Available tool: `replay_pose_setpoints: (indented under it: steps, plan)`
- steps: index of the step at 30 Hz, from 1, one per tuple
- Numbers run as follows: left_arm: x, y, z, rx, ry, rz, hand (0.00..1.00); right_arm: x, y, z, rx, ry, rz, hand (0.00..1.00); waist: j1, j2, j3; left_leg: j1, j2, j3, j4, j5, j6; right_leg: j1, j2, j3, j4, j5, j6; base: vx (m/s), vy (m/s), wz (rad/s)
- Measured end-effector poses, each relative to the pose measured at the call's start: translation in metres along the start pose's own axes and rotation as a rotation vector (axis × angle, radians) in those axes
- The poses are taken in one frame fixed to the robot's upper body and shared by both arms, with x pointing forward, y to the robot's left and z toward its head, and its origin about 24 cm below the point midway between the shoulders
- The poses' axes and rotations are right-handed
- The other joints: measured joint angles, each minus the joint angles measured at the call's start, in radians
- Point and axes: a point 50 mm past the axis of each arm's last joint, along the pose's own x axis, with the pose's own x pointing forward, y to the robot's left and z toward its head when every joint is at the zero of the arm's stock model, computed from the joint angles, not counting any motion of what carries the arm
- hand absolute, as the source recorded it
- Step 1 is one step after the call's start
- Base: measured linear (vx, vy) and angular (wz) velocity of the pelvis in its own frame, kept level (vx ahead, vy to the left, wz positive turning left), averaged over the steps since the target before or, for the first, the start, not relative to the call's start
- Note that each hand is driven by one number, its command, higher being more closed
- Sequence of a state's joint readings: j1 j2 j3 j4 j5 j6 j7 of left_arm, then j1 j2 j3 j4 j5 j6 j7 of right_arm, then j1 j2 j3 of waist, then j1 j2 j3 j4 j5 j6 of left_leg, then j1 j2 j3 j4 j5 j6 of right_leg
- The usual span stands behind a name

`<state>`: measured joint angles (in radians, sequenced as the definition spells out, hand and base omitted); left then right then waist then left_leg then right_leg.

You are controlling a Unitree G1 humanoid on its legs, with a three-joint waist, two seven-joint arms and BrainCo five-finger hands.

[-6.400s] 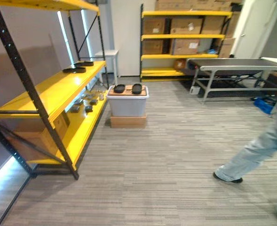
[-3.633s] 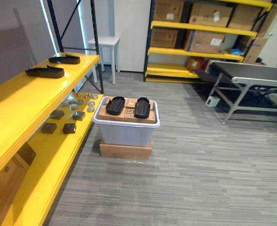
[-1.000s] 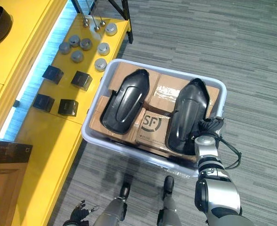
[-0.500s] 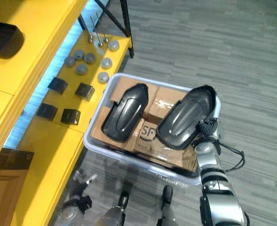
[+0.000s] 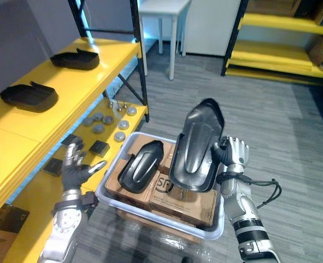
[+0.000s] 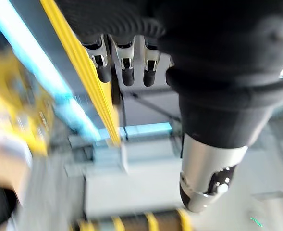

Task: Walk over and take plastic housings, then place them on the shelf

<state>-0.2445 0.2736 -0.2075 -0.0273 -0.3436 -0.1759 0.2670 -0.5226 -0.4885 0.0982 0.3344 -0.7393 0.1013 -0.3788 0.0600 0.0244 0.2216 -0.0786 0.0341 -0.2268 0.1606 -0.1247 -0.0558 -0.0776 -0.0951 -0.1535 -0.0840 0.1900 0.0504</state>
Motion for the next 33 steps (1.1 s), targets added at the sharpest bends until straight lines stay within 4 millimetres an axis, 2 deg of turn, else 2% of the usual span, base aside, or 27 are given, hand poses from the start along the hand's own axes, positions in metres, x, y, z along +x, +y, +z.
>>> replay_pose_setpoints:
  steps: [3,6,8,17,21,22,25,32,33]
  plan:
    - [0.007,-0.02,-0.011,-0.233,0.123,-0.142,0.0,0.002,-0.001,0.029,-0.046,-0.15,0.005,1.0,-0.025,-0.027,-0.027,0.015,0.003,0.004,-0.023,0.004,0.0,0.005,-0.001,-0.001,-0.001,-0.007,0.009,-0.09,-0.039,0.03]
    - [0.007,-0.028,-0.015,-0.339,0.173,-0.178,0.0,0.003,-0.005,0.035,-0.058,-0.185,-0.019,1.0,-0.043,-0.037,-0.056,0.017,0.006,0.01,-0.029,0.009,-0.001,0.005,-0.001,-0.001,-0.001,-0.007,0.009,-0.03,-0.016,0.0]
    - [0.011,-0.033,-0.016,-0.381,0.198,-0.206,0.0,0.004,-0.008,0.034,-0.07,-0.193,-0.029,1.0,-0.044,-0.037,-0.074,0.024,0.011,0.017,-0.039,0.015,-0.007,0.005,0.0,0.001,-0.001,-0.006,0.009,0.01,-0.017,-0.06]
    - [0.023,-0.058,-0.014,-0.414,0.255,-0.333,0.0,-0.001,0.001,0.048,-0.082,-0.265,-0.009,1.0,-0.046,-0.037,-0.097,0.041,0.018,0.028,-0.051,0.027,-0.013,0.01,0.005,-0.002,0.0,0.004,-0.004,0.06,-0.008,-0.02]
    - [0.022,-0.06,-0.021,-0.393,0.305,-0.35,0.0,-0.005,0.005,0.061,-0.082,-0.325,0.0,1.0,-0.046,-0.037,-0.109,0.046,0.014,0.03,-0.05,0.027,-0.012,0.019,0.002,-0.004,-0.001,0.004,-0.004,0.02,0.006,0.01]
    - [0.023,-0.062,-0.022,-0.377,0.315,-0.365,0.0,-0.009,0.007,0.072,-0.078,-0.378,0.003,1.0,-0.046,-0.037,-0.11,0.046,0.014,0.028,-0.05,0.027,-0.012,0.022,0.0,-0.007,-0.001,0.004,-0.003,0.0,0.003,0.04]
    - [0.021,-0.066,-0.025,-0.353,0.343,-0.392,0.0,-0.011,0.01,0.084,-0.069,-0.434,0.012,1.0,-0.045,-0.037,-0.111,0.045,0.014,0.025,-0.052,0.026,-0.012,0.024,0.0,-0.012,-0.001,0.004,-0.003,-0.04,-0.014,0.06]
    - [0.018,-0.061,-0.041,-0.262,0.418,-0.368,0.0,-0.016,0.018,0.093,-0.079,-0.462,0.024,1.0,-0.044,-0.036,-0.115,0.045,0.019,0.016,-0.055,0.027,-0.013,0.028,0.005,-0.023,-0.001,0.004,-0.004,-0.02,-0.012,0.04]
    - [0.017,-0.06,-0.043,-0.24,0.427,-0.36,1.0,-0.017,0.019,0.094,-0.083,-0.463,0.028,1.0,-0.045,-0.036,-0.117,0.045,0.02,0.016,-0.055,0.027,-0.013,0.028,0.006,-0.023,-0.001,0.004,-0.004,0.0,0.0,0.0]
